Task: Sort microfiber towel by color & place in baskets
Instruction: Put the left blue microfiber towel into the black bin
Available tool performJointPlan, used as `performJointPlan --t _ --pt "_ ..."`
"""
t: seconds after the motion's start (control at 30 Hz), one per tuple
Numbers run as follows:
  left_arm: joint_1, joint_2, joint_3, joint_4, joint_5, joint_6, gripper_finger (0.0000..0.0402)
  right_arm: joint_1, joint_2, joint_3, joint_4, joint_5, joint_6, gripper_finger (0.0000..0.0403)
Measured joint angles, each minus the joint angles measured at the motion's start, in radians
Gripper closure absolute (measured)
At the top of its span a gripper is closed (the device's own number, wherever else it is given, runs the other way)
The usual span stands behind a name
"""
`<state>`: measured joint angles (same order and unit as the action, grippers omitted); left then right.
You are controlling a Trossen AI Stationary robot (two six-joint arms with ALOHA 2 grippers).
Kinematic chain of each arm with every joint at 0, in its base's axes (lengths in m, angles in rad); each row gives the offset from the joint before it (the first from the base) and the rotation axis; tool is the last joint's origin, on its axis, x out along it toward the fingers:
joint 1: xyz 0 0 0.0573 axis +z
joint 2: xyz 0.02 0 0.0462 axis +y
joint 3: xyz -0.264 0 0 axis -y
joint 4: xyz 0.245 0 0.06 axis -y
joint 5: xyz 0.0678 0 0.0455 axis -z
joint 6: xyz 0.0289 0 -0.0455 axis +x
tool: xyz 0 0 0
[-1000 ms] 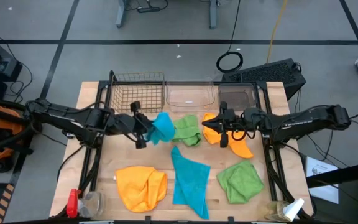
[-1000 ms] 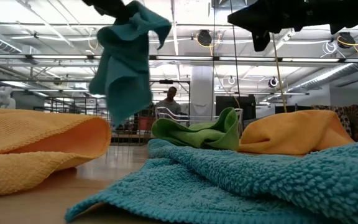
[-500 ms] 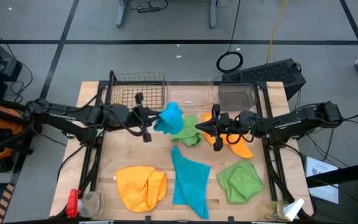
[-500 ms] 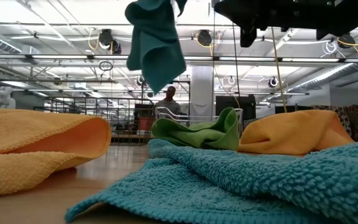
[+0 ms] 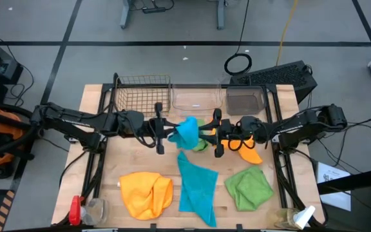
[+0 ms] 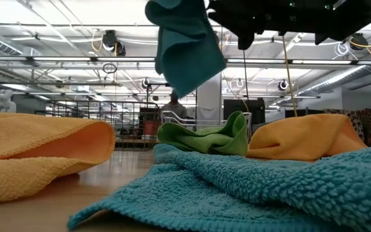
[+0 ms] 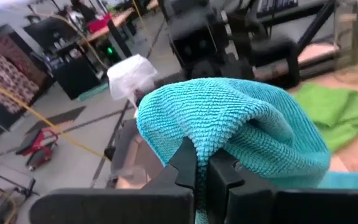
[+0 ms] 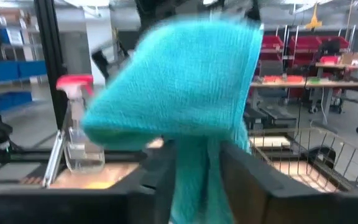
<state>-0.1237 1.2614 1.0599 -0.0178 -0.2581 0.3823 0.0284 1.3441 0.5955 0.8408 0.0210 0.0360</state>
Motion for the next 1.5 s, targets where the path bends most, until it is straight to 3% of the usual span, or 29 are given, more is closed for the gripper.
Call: performJointPlan --t 0.23,0.4,0.57,1.1,1.33,1.5 --pt "0.028 0.004 0.002 0.004 0.026 -0.002 0.0391 0.000 0.049 0.057 -0.074 -0.025 -0.017 0.0168" --pt "0.050 0.004 0.002 -0.003 0.072 -0.009 0.0391 0.003 0.055 0.069 -0.055 -0.010 -0.022 0.0124" --pt "0.055 0.004 0.002 -0.002 0.113 -0.009 0.0391 0.018 0.056 0.069 -0.067 0.108 -0.066 0.0107" --pt "0.059 0.035 0.003 0.054 0.116 -0.008 0.0391 0.085 0.052 0.068 -0.072 0.216 -0.149 0.0102" --pt "0.059 0.030 0.003 0.065 0.116 -0.009 0.0391 0.128 -0.008 0.067 -0.181 0.344 -0.157 0.0062" --pt "0.058 0.030 0.003 0.064 0.116 -0.009 0.0391 0.131 -0.060 0.067 -0.216 0.346 -0.159 0.0046"
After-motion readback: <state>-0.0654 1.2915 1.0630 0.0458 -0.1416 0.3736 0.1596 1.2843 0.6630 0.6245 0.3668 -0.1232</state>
